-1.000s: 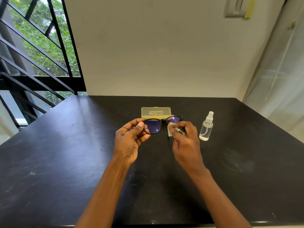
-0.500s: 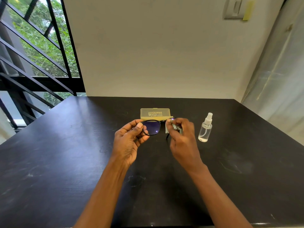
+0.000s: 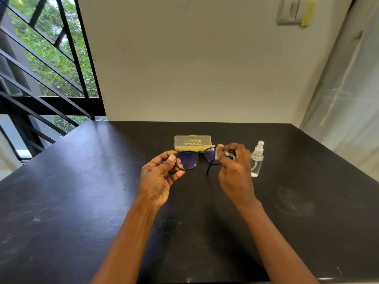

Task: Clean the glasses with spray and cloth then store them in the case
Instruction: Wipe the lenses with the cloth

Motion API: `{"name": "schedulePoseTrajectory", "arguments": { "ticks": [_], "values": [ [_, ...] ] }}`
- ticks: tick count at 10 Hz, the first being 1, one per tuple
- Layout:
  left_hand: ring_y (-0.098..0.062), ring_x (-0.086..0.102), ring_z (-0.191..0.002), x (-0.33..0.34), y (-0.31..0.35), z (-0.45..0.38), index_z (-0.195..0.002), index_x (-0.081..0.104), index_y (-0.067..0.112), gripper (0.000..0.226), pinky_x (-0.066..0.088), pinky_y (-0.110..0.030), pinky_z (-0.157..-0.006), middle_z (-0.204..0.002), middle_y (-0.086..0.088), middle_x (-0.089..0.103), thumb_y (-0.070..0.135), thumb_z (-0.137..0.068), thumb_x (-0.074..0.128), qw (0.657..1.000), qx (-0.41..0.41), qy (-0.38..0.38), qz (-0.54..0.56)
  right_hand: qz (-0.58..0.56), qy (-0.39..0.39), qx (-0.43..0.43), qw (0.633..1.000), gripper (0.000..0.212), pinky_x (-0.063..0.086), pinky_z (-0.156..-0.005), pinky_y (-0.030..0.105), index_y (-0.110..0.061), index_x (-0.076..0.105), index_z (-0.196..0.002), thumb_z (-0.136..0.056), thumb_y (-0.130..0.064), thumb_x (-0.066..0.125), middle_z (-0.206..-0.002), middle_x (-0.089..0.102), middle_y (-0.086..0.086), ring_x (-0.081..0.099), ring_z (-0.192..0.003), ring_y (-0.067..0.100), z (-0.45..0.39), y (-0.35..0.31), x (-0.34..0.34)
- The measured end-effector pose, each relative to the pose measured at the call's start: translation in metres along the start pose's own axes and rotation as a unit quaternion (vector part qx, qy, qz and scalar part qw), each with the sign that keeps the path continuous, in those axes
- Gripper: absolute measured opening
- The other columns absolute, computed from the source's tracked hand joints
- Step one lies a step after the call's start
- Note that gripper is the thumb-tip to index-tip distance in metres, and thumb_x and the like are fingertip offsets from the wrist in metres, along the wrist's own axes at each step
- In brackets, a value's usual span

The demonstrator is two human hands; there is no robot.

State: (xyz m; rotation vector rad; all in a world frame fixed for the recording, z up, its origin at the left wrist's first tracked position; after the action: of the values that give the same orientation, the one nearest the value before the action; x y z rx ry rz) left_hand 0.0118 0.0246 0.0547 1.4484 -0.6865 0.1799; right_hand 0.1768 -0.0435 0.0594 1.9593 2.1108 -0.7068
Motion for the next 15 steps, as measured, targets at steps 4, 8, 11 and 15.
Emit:
{"name": "schedulePoseTrajectory", "arguments": {
  "ticks": [4,8,11,15],
  "values": [
    [-0.013,0.065,-0.057,-0.002,0.001,0.001,-0.090,0.065,0.008,0.014,0.057,-0.023,-0.052,-0.063,-0.005,0.069,0.005,-0.089,0.051,1.000,0.002,0.013,-0.006,-0.024,-0.017,-0.056,0.998,0.045,0.050,-0.076,0.029,-0.001,0.067,-0.109,-0.068,0.016,0.067,-0.111,0.039,0.005,0.048,-0.095,0.025,0.033,0.000,-0.001],
    [-0.013,0.066,-0.058,0.000,-0.001,0.002,-0.090,0.065,0.008,0.015,0.057,-0.023,-0.052,-0.063,-0.005,0.069,0.005,-0.088,0.051,1.000,0.000,0.010,-0.005,-0.022,0.009,0.033,0.999,0.043,0.045,-0.068,0.029,0.002,0.067,-0.107,-0.068,0.015,0.057,-0.102,0.055,0.021,0.049,-0.089,0.031,0.001,-0.008,0.005],
    [-0.013,0.066,-0.056,-0.002,0.000,0.002,-0.088,0.065,0.009,0.015,0.057,-0.023,-0.052,-0.063,-0.004,0.070,0.004,-0.088,0.051,1.000,0.005,0.022,0.011,-0.006,-0.042,-0.069,0.997,0.053,0.047,-0.076,0.029,-0.001,0.068,-0.106,-0.056,0.019,0.075,-0.114,0.039,0.005,0.039,-0.098,0.022,0.028,-0.015,0.003],
    [-0.013,0.066,-0.056,-0.002,-0.001,0.004,-0.089,0.065,0.008,0.014,0.058,-0.023,-0.052,-0.063,-0.006,0.069,0.005,-0.088,0.051,1.000,-0.002,0.011,0.007,-0.001,-0.014,0.005,1.000,0.042,0.044,-0.068,0.029,0.002,0.066,-0.109,-0.068,0.012,0.058,-0.108,0.036,0.005,0.036,-0.090,0.020,0.006,-0.002,0.005]
  ]
}}
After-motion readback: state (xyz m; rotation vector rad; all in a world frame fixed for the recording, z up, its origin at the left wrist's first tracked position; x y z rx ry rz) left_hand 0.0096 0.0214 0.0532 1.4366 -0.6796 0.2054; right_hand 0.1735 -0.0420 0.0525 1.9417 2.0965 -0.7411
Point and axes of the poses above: each hand's wrist, its own z-axis away from the middle knuckle, its own x-axis out of the palm, y = z × x, the point moved 3 cm from there along -z, towards the middle knuckle
